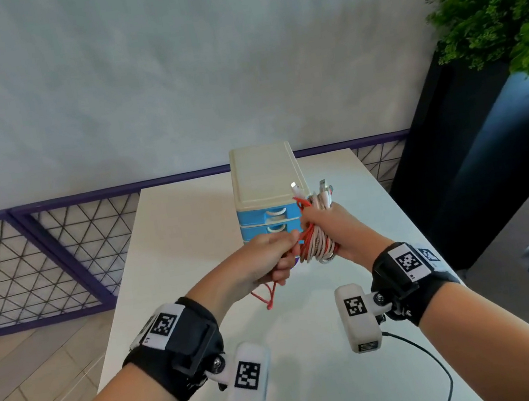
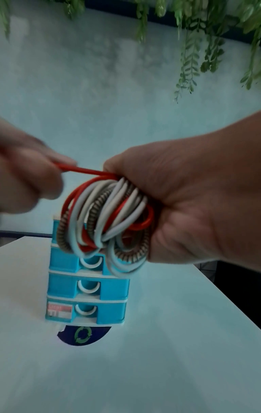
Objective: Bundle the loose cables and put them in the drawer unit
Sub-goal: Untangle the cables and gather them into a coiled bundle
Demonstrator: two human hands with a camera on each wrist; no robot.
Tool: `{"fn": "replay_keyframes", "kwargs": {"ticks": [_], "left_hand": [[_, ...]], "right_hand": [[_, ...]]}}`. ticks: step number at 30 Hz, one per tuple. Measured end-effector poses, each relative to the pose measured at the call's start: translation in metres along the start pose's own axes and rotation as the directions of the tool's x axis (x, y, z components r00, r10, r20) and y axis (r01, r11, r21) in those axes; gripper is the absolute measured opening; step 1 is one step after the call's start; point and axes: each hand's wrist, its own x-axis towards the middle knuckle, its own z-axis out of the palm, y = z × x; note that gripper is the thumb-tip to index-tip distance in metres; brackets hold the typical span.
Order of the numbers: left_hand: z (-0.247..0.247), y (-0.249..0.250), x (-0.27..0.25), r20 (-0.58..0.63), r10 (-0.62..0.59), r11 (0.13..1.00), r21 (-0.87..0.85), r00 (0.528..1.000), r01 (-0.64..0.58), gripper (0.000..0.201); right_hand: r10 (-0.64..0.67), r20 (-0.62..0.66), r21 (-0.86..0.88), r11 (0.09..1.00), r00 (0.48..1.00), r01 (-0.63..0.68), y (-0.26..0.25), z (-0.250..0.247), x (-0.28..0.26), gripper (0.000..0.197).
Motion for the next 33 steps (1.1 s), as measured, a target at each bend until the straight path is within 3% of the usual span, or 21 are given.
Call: {"fn": "replay_keyframes", "kwargs": {"ticks": [3, 6, 8, 11, 14, 19, 22, 27, 30, 33], "left_hand": [[-0.014, -0.010, -0.010, 0.201, -0.100, 0.992, -0.052, 0.974, 0.112, 0.041], [-0.030, -0.025, -0.017, 0.322, -0.158, 0.987, 0.050, 0.934, 0.150, 0.033], [-0.034, -0.030, -0.014, 0.234, -0.121, 0.967, 0.248, 0.965, 0.061, 0.026], [-0.035, -0.026, -0.001, -0.002, 0.081, 0.831, 0.552, 0.997, -0.067, 0.019], [-0.032, -0.018, 0.009, -0.148, 0.233, 0.811, 0.575, 0.961, -0.108, 0.009], [-0.024, -0.012, 0.016, -0.184, 0.282, 0.711, 0.699, 0.941, -0.077, 0.006], [-0.022, -0.016, 0.018, -0.258, 0.331, 0.748, 0.659, 0.908, -0.085, 0.010], [-0.018, -0.014, 0.016, -0.289, 0.326, 0.780, 0.620, 0.900, -0.084, 0.023], [-0.025, -0.015, 0.013, -0.315, 0.137, 0.911, 0.412, 0.939, 0.005, 0.031], [-0.040, -0.020, 0.004, -0.217, -0.135, 0.990, 0.010, 0.967, 0.141, 0.039]], "right_hand": [[-0.002, -0.157, 0.109, 0.994, 0.988, 0.020, -0.006, -0.016, 0.008, 0.011], [0.026, -0.166, 0.258, 0.966, 0.986, 0.018, -0.014, -0.034, 0.011, 0.013], [0.062, -0.046, 0.305, 0.951, 0.997, -0.045, -0.019, -0.038, 0.005, 0.006], [0.121, 0.151, 0.252, 0.955, 0.981, -0.156, -0.019, -0.032, -0.002, 0.008], [0.142, 0.209, 0.126, 0.977, 0.968, -0.171, -0.016, -0.020, -0.006, 0.012], [0.190, 0.241, -0.182, 0.972, 0.952, -0.148, -0.012, -0.007, -0.011, 0.016], [0.225, 0.296, -0.233, 0.959, 0.928, -0.158, -0.012, -0.005, -0.014, 0.017], [0.272, 0.387, -0.160, 0.961, 0.881, -0.226, -0.002, 0.001, -0.013, 0.008], [0.220, 0.295, -0.048, 0.975, 0.930, -0.215, 0.002, -0.006, -0.006, 0.005], [0.137, 0.110, 0.114, 0.982, 0.985, -0.149, 0.002, -0.020, 0.003, 0.006]]}}
